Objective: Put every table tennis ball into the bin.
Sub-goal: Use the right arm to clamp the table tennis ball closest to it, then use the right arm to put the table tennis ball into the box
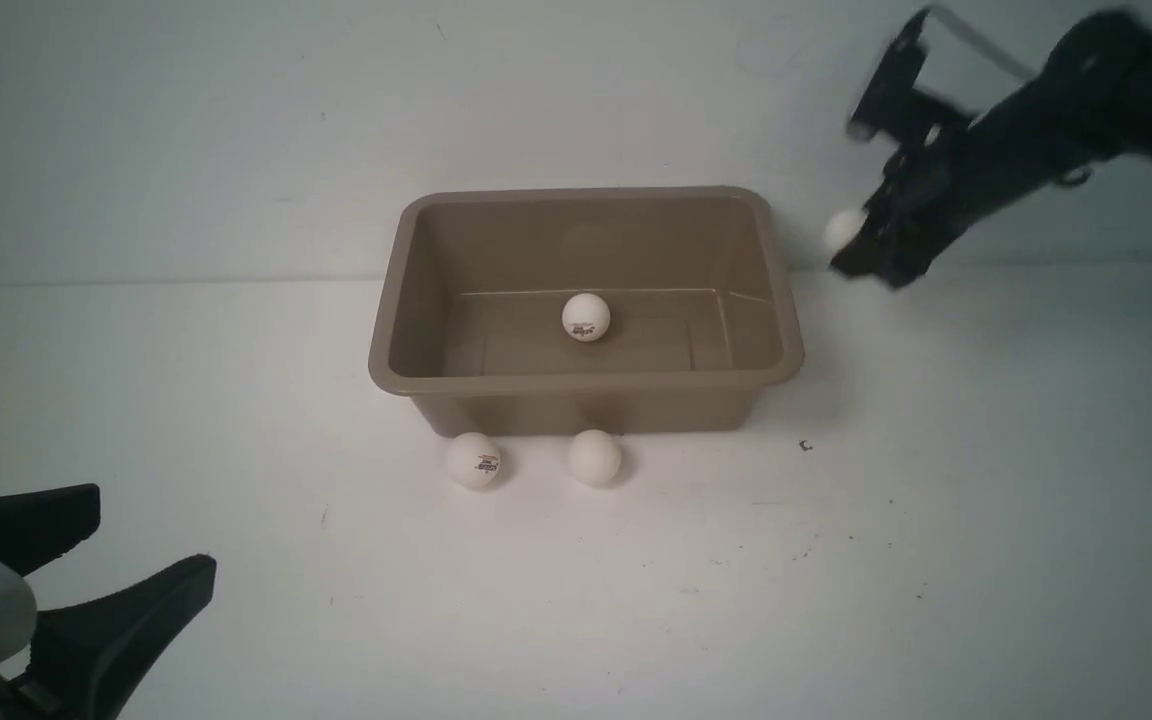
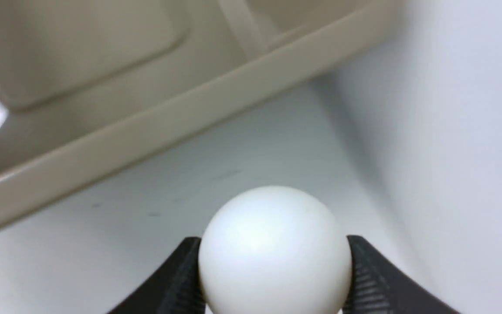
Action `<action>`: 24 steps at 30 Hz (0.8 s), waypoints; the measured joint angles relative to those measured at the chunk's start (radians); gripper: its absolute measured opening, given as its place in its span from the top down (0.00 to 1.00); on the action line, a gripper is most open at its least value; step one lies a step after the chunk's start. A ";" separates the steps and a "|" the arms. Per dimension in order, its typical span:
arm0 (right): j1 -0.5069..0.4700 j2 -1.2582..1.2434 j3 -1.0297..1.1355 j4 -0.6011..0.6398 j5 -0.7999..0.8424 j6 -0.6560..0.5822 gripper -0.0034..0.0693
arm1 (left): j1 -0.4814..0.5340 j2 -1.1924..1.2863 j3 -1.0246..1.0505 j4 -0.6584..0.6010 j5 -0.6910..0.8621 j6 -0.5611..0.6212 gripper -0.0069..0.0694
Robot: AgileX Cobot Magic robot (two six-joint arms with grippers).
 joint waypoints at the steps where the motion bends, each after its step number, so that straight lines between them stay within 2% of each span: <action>1: -0.004 -0.012 0.000 0.002 0.003 0.003 0.46 | 0.000 0.000 0.000 0.000 0.000 0.000 0.27; 3: -0.010 -0.074 -0.001 0.058 0.040 -0.001 0.46 | 0.000 0.000 0.000 0.000 0.000 0.000 0.27; 5: 0.005 -0.097 -0.001 0.182 0.126 -0.044 0.46 | 0.000 0.000 0.000 0.000 0.000 0.000 0.27; 6: 0.005 -0.097 -0.001 0.182 0.126 -0.044 0.46 | 0.000 0.000 0.000 0.000 0.000 0.000 0.27; 8: 0.057 -0.092 -0.001 0.299 0.201 -0.092 0.46 | 0.000 0.000 0.000 -0.001 0.000 0.000 0.27; 9: 0.075 -0.085 -0.001 0.319 0.210 -0.099 0.46 | 0.000 0.000 0.000 -0.003 0.000 0.000 0.27; 12: 0.137 -0.063 -0.001 0.334 0.194 -0.108 0.46 | 0.000 0.000 0.000 -0.011 0.000 0.000 0.27; 16: 0.168 -0.019 -0.001 0.334 0.134 -0.110 0.46 | 0.000 0.000 0.000 -0.049 0.000 0.000 0.27; 22: 0.168 0.029 0.000 0.341 0.087 -0.077 0.46 | 0.000 0.000 0.000 -0.061 0.000 0.000 0.27; 24: 0.168 0.033 0.000 0.347 0.053 -0.065 0.41 | 0.000 0.000 0.000 -0.064 -0.001 0.000 0.27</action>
